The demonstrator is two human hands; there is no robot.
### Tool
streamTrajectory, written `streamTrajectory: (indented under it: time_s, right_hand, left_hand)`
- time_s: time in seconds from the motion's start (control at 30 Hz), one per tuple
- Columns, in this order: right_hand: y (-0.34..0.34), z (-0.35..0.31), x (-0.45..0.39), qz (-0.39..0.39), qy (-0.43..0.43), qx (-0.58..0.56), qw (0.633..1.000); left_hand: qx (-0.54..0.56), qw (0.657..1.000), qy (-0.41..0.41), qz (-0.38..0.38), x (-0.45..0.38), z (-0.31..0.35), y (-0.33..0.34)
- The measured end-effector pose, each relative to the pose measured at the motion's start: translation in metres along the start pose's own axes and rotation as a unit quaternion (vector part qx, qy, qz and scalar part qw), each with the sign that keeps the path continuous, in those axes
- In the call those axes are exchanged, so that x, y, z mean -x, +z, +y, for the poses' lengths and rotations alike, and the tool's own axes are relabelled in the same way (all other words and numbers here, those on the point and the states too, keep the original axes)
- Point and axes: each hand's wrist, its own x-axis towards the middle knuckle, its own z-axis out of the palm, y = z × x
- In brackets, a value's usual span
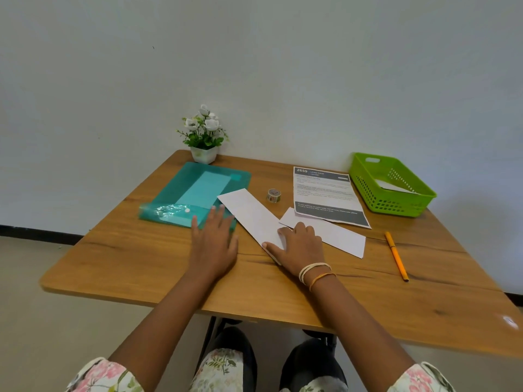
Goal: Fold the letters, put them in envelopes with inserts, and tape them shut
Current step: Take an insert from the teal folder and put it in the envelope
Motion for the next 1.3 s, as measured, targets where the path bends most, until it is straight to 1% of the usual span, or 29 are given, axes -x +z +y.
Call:
streamTrajectory:
  time_s: [0.07, 0.17, 0.2, 0.27, 0.33, 0.4, 0.53, 0.57, 0.6, 0.63, 0.73, 0.77, 0.8, 0.93, 1.03, 1.17, 1.3]
  right_hand:
    - [0.001, 0.004, 0.0, 0.017, -0.007, -0.058, 0.998]
    - [-0.003, 0.019, -0.002, 0.058, 0.012, -0.222, 0.973]
    - [-0.005, 0.025, -0.003, 0.082, 0.02, -0.242, 0.967]
    - [-0.007, 0.041, -0.006, 0.123, 0.04, -0.236, 0.963]
    - [-0.01, 0.058, -0.008, 0.139, 0.061, -0.219, 0.964]
    - [-0.012, 0.075, -0.012, 0.11, 0.082, -0.186, 0.973]
    - [-0.011, 0.096, -0.011, -0.01, 0.085, -0.108, 0.99]
    - [-0.01, 0.097, -0.009, -0.029, 0.082, -0.095, 0.992]
    - [-0.009, 0.099, -0.007, -0.032, 0.079, -0.085, 0.993]
    - [-0.007, 0.099, -0.005, -0.015, 0.078, -0.082, 0.993]
    - [-0.007, 0.097, 0.002, 0.073, 0.097, -0.092, 0.988]
    - [-0.008, 0.097, 0.003, 0.086, 0.11, -0.091, 0.986]
    - [-0.008, 0.097, 0.003, 0.081, 0.124, -0.087, 0.985]
    - [-0.008, 0.102, -0.003, 0.0, 0.154, -0.067, 0.986]
    - [-0.019, 0.105, -0.008, -0.036, 0.156, -0.097, 0.982]
    - [-0.033, 0.101, -0.011, -0.108, 0.178, -0.169, 0.963]
    - [-0.037, 0.097, -0.004, -0.121, 0.186, -0.231, 0.947]
  left_hand:
    - [0.069, 0.996, 0.047, -0.006, 0.003, 0.026, 0.006]
    - [0.157, 0.985, 0.062, -0.028, 0.003, 0.06, 0.015]
    - [0.176, 0.981, 0.059, -0.047, 0.001, 0.068, 0.018]
    - [0.196, 0.973, 0.049, -0.108, -0.003, 0.078, 0.021]
    - [0.162, 0.972, 0.052, -0.162, -0.007, 0.081, 0.022]
    - [0.118, 0.974, 0.064, -0.181, -0.009, 0.079, 0.023]
    - [0.096, 0.978, 0.058, -0.178, -0.007, 0.077, 0.023]
    - [0.093, 0.979, 0.053, -0.175, -0.007, 0.077, 0.023]
    - [0.094, 0.98, 0.049, -0.171, -0.007, 0.077, 0.023]
    - [0.096, 0.98, 0.046, -0.167, -0.007, 0.076, 0.022]
    - [0.102, 0.98, 0.045, -0.166, -0.007, 0.077, 0.022]
    - [0.103, 0.98, 0.045, -0.166, -0.007, 0.077, 0.022]
    - [0.102, 0.98, 0.043, -0.166, -0.007, 0.077, 0.021]
    - [0.092, 0.98, 0.042, -0.173, -0.007, 0.079, 0.02]
    - [0.09, 0.979, 0.041, -0.179, -0.008, 0.08, 0.019]
    - [0.075, 0.978, 0.051, -0.186, -0.008, 0.08, 0.017]
    - [0.089, 0.978, 0.049, -0.183, -0.007, 0.079, 0.016]
